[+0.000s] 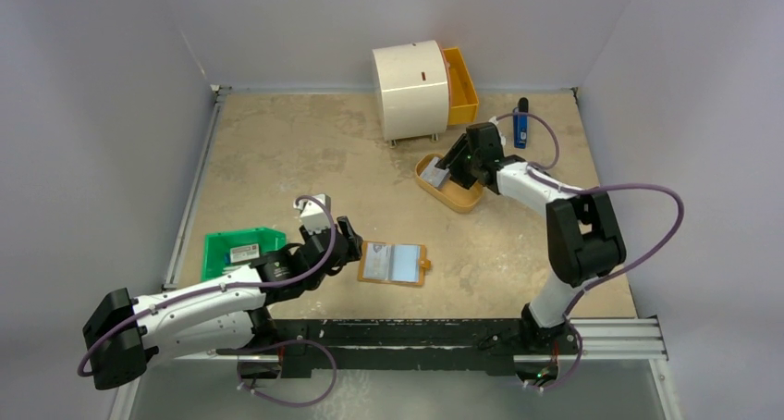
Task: Put the credit cards into the card holder
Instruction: Pick up the credit card from the storage box.
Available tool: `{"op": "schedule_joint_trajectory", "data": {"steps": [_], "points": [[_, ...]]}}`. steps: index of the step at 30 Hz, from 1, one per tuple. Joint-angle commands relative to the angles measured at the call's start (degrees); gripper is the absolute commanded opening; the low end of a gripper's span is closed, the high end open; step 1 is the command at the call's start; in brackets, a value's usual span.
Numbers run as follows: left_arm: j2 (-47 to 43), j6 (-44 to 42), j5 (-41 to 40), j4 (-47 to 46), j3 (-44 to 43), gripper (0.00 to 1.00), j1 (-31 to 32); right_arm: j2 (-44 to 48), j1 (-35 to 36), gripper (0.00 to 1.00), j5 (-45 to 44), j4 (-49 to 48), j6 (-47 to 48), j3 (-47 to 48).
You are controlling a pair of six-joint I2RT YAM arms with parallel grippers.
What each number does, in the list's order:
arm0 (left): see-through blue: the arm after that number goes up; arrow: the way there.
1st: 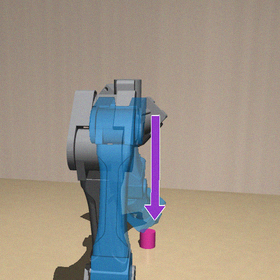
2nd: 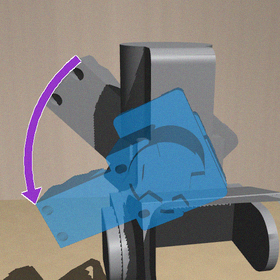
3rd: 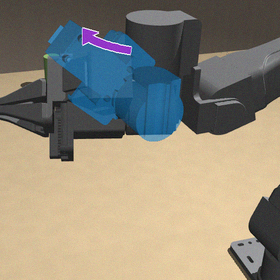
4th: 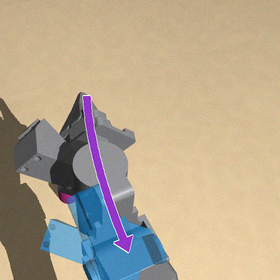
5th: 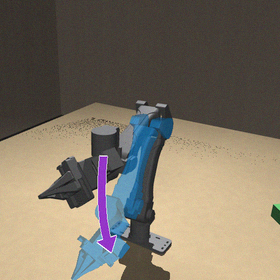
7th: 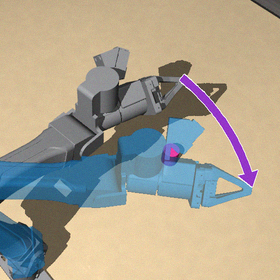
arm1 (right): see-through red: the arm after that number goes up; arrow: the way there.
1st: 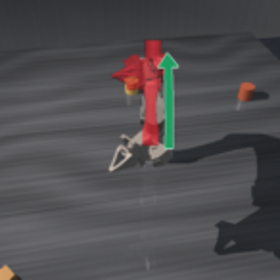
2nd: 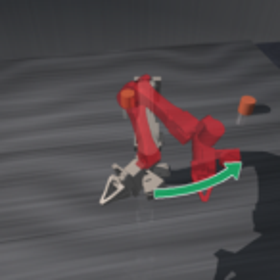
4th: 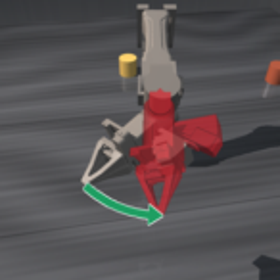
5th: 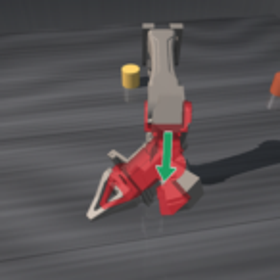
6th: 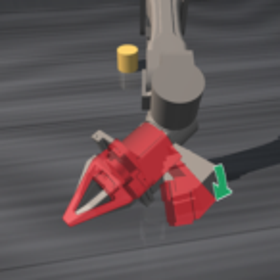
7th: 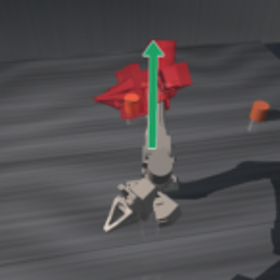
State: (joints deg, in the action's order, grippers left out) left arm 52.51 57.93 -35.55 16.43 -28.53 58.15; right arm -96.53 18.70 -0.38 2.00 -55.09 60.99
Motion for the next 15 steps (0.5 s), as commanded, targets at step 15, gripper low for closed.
{"op": "schedule_joint_trajectory", "data": {"steps": [15], "points": [[2.1,0.9,-0.7,-1.2,-1.2,0.57,0.0,-8.4,-0.1,0.46,1.3,2.1,0.6,6.0]]}}
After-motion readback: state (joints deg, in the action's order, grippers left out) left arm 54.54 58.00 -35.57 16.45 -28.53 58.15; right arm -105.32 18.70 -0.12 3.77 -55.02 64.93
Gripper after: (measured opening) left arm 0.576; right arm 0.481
